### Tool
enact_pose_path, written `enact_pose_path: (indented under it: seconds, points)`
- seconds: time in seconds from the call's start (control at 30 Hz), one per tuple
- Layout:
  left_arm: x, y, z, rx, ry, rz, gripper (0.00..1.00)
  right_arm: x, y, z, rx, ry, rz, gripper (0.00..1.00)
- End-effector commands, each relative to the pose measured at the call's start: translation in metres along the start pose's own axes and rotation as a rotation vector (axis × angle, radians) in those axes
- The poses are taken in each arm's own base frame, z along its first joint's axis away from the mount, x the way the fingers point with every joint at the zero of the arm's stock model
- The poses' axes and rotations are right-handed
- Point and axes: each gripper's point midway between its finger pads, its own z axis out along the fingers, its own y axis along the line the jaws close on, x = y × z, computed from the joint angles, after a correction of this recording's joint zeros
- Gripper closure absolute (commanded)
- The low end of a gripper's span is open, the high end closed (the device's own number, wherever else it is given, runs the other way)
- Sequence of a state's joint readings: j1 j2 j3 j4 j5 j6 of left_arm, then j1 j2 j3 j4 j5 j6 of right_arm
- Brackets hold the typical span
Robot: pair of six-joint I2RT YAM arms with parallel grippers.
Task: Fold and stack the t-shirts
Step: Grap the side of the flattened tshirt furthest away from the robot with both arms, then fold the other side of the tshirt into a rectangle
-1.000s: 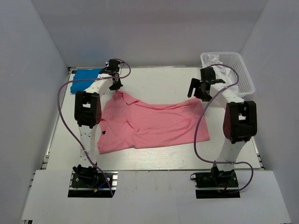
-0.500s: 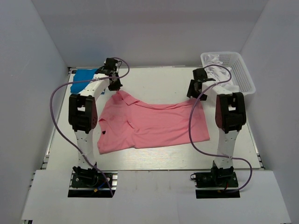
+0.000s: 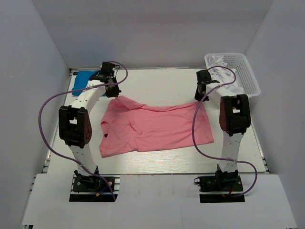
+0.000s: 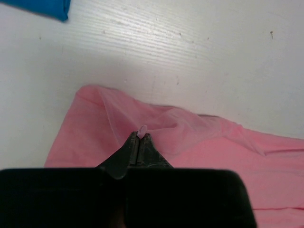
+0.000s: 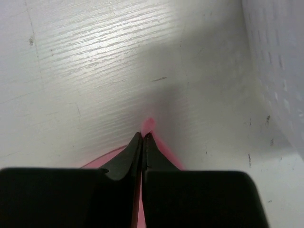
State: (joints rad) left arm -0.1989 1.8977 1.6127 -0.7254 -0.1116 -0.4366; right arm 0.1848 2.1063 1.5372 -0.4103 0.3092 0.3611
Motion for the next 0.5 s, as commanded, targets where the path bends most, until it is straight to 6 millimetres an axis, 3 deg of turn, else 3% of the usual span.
enact_pose_path:
  seconds: [0.0, 0.07, 0.13, 0.17, 0.2, 0.33, 0.47]
  points:
    - [0.003, 0.001, -0.032, 0.032, -0.009, -0.031, 1.00, -0.039, 0.000, -0.042, -0.008, -0.134, 0.020, 1.00]
    - [0.017, 0.006, -0.043, 0.036, 0.010, -0.044, 1.00, -0.028, -0.004, -0.044, 0.007, -0.124, 0.010, 1.00]
    - [0.042, 0.010, -0.049, 0.028, 0.061, -0.066, 1.00, -0.034, -0.009, -0.058, 0.011, -0.160, 0.032, 1.00]
    - [0.042, 0.012, -0.062, 0.039, 0.040, -0.081, 1.00, -0.023, -0.013, -0.056, 0.020, -0.142, 0.029, 1.00]
    - [0.058, 0.018, -0.062, 0.025, 0.065, -0.096, 1.00, -0.026, -0.014, -0.065, 0.015, -0.163, 0.041, 1.00]
    - [0.092, 0.026, -0.084, 0.039, 0.112, -0.127, 1.00, -0.014, -0.021, -0.071, 0.015, -0.157, 0.031, 1.00]
    - [0.126, 0.037, -0.103, 0.045, 0.161, -0.167, 1.00, -0.014, -0.025, -0.082, 0.010, -0.173, 0.027, 1.00]
